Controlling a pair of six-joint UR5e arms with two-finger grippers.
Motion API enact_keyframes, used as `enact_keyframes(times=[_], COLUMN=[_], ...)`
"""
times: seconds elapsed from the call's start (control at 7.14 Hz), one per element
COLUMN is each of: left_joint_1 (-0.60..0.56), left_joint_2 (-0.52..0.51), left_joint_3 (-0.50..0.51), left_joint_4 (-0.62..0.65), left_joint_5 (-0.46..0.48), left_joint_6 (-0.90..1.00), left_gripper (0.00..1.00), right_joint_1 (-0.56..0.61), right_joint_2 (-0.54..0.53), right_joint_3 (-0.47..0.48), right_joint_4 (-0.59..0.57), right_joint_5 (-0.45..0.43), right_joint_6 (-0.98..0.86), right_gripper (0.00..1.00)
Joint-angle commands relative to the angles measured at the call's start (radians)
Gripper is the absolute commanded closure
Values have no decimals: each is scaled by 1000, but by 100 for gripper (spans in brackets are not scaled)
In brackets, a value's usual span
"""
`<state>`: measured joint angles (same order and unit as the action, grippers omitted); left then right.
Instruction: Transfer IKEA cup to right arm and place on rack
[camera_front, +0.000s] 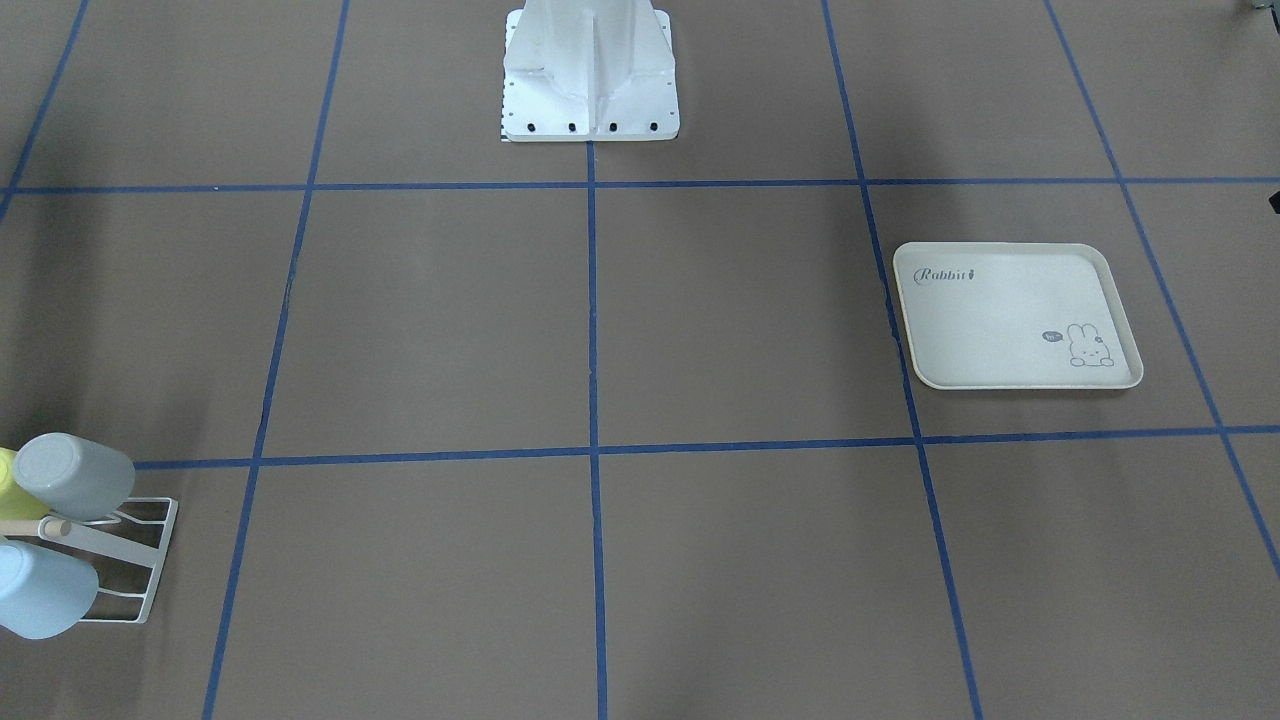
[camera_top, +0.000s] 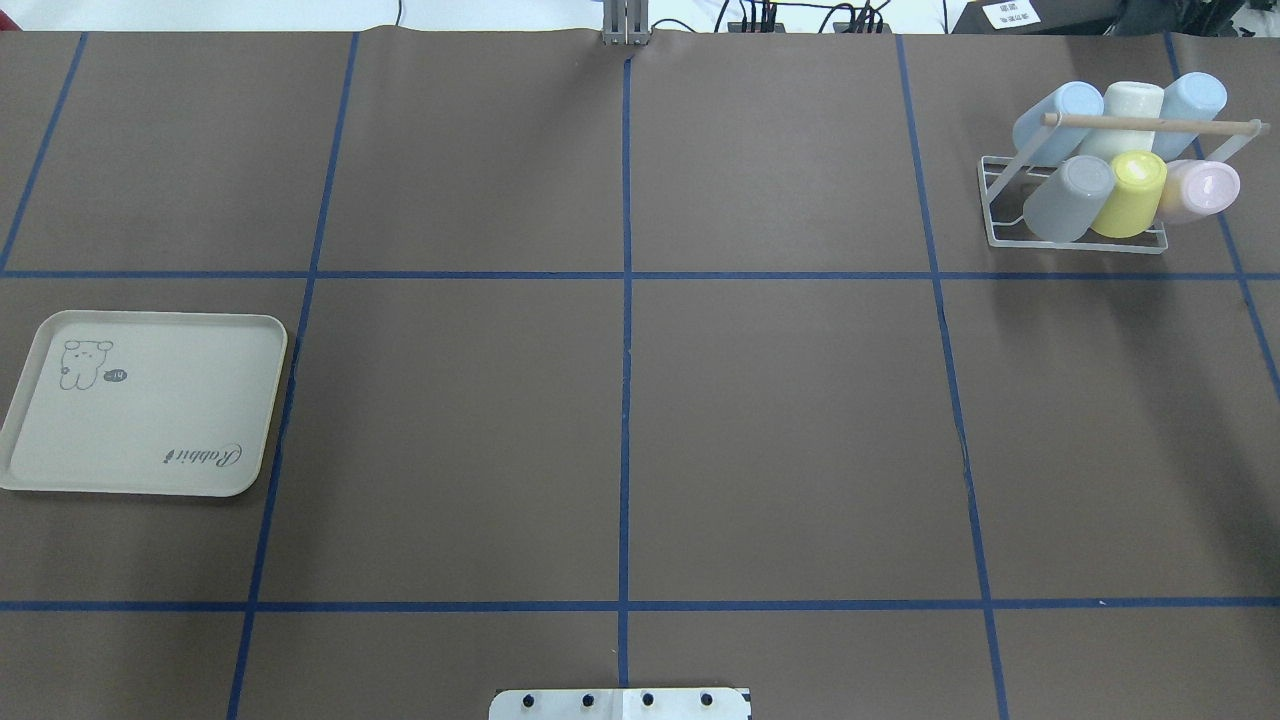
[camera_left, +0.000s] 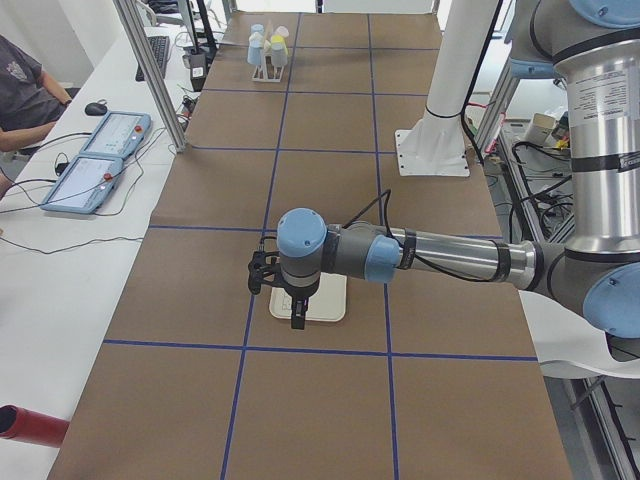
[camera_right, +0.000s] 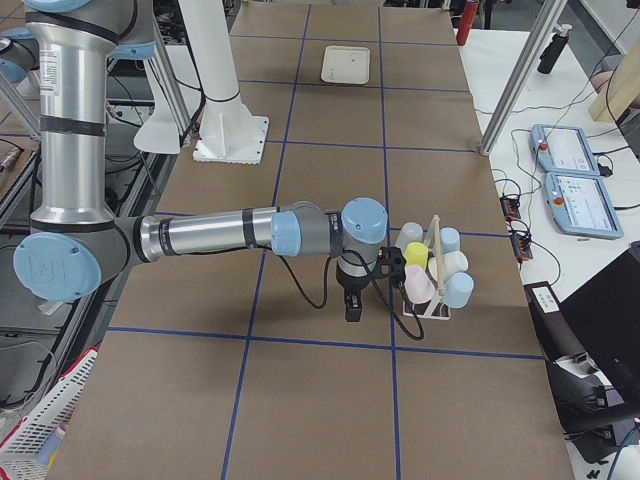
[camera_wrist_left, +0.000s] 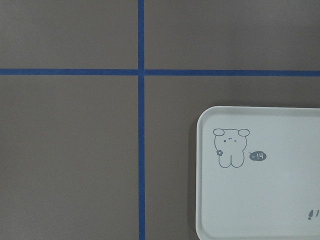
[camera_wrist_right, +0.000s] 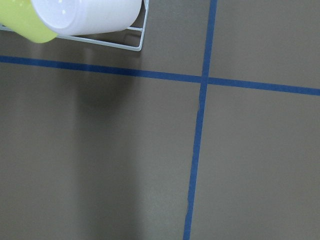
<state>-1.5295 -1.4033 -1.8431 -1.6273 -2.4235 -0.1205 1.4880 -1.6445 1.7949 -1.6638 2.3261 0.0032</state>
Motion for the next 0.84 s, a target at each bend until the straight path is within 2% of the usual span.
enact_keyframes(times=[0.0, 0.42, 0.7], left_joint_1=[0, 0, -1], left_joint_2=[0, -2, -3], left_joint_3=[-1, -1, -5], left_joint_4=[0, 0, 0], left_joint_5=[0, 1, 0], left_joint_6=[1, 1, 1], left_gripper=[0, 0, 0], right_joint_1=[0, 0, 2], right_joint_2=[0, -11, -17], right_joint_3=[4, 6, 1], right_joint_4=[1, 2, 2], right_joint_5=[1, 44, 38], right_joint_6=[0, 1, 3], right_gripper=[1, 1, 0])
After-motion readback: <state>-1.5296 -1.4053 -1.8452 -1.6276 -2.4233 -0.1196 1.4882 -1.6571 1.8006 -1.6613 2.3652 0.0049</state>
